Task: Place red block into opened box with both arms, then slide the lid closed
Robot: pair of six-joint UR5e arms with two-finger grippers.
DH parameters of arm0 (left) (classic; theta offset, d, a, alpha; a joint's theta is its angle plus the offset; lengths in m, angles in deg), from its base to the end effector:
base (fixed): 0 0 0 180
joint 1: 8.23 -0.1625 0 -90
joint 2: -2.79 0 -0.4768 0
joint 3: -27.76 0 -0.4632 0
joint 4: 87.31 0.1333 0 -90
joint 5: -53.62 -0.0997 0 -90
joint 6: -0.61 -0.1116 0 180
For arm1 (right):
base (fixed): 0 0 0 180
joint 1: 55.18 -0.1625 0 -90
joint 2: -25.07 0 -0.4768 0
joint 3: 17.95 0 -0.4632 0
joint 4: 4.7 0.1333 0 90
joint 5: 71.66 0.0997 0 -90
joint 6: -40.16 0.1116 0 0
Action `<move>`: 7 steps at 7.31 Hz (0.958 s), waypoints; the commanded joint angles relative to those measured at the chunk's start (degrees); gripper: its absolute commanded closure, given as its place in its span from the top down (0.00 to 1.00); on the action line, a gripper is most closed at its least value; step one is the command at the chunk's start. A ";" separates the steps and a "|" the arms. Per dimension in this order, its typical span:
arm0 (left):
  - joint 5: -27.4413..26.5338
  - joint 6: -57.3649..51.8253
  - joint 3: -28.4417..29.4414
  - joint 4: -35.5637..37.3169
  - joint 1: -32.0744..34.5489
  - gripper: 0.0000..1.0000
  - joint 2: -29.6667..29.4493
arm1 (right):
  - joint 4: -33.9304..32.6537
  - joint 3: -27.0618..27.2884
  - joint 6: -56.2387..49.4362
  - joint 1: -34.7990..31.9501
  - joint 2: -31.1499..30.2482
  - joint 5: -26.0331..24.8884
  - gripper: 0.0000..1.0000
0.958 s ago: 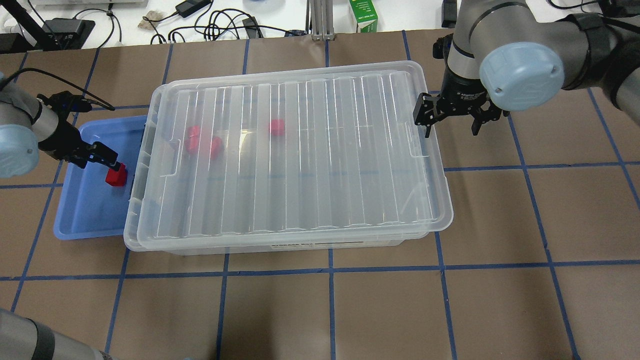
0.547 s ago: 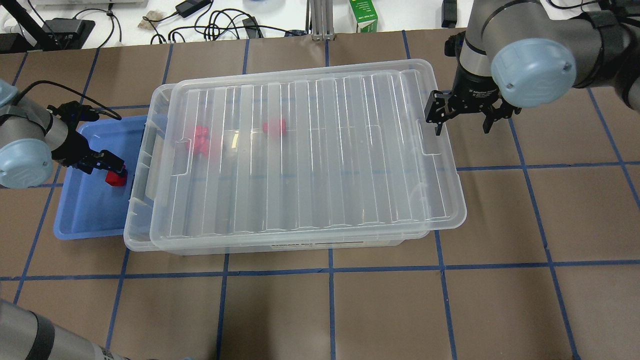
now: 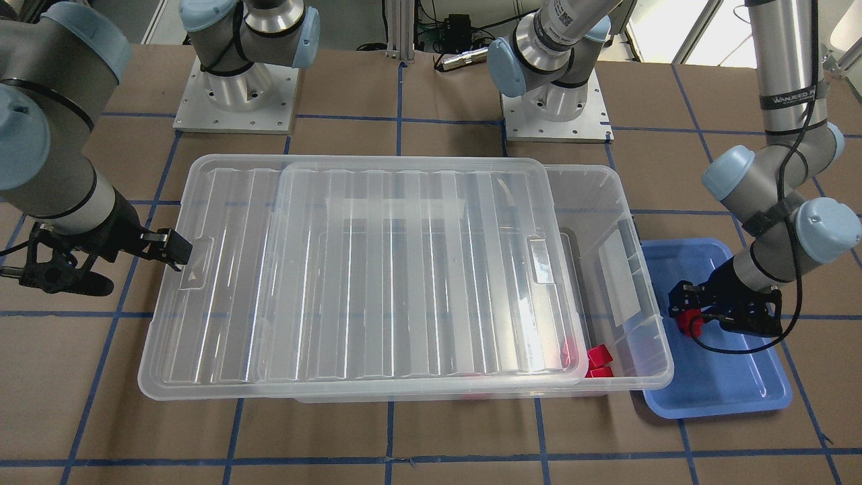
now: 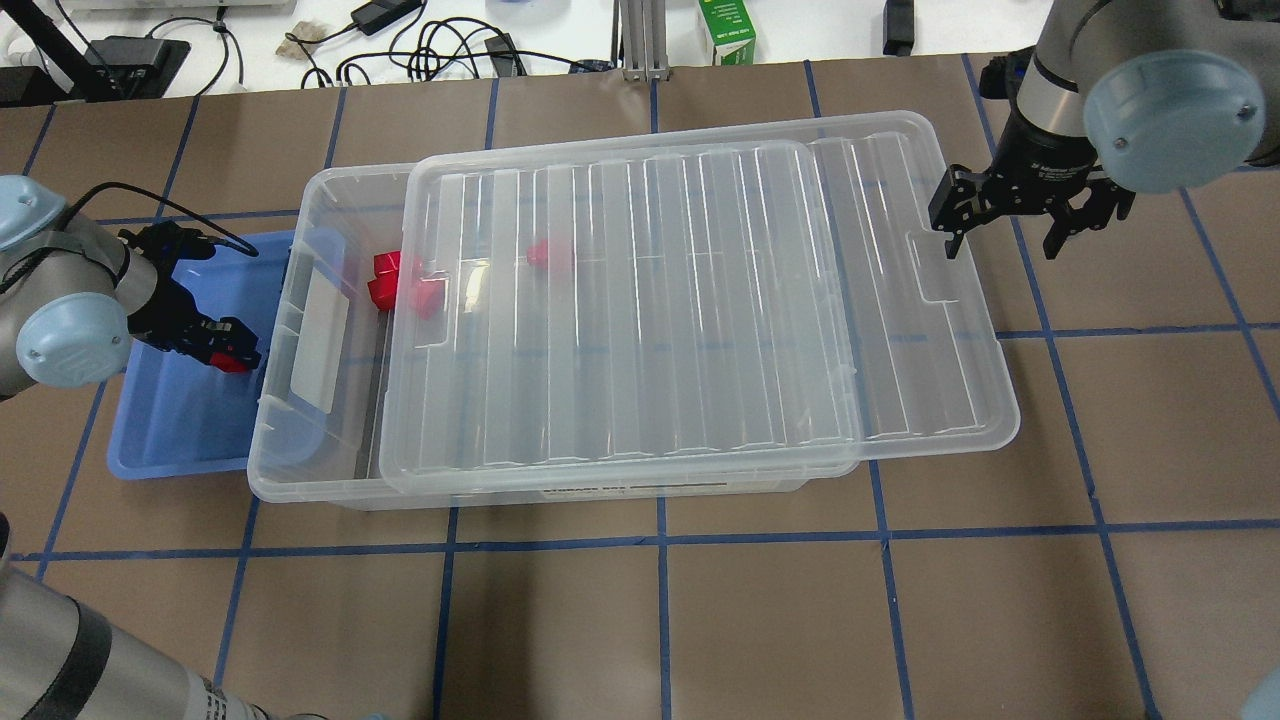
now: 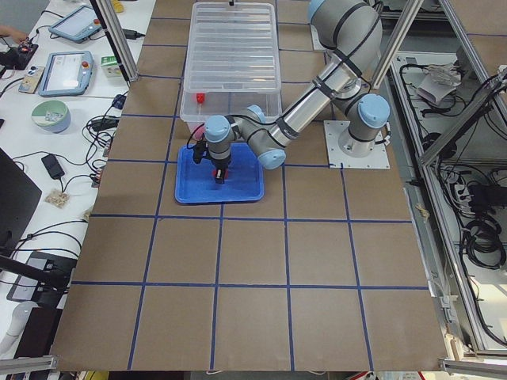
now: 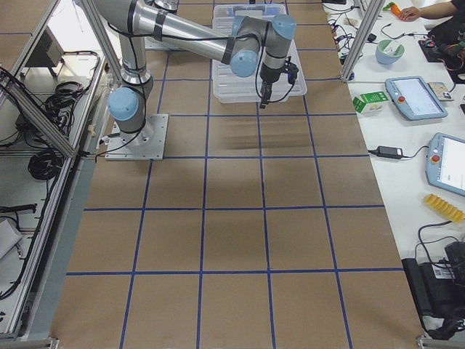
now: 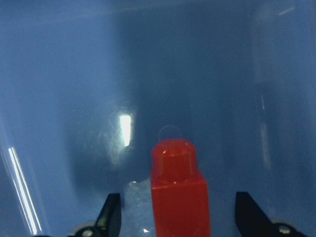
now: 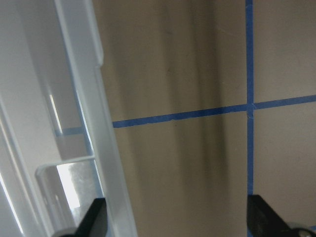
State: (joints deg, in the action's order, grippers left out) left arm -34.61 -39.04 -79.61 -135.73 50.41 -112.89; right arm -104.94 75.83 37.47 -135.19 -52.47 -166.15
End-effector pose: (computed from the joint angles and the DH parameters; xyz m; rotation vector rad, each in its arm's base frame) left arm 0.2173 -0.6193 0.1619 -0.2236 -3.0935 -0.0046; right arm 0.0125 -0.6471 0.3775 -0.1892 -3.0647 -0.1732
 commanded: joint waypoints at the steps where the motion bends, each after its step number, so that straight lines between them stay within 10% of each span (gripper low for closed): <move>1: -4.48 0.45 0.49 -0.52 0.59 0.00 1.06 | 0.13 0.00 -0.47 2.13 -0.07 -0.07 1.00; 7: 4.17 12.40 19.39 -39.35 11.01 0.00 17.75 | 0.22 0.00 -2.22 5.30 -0.33 -1.13 1.00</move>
State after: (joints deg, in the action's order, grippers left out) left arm -34.16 -29.14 -61.41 -169.71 56.83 -98.39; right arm -104.70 75.83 36.16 -130.56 -52.74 -166.97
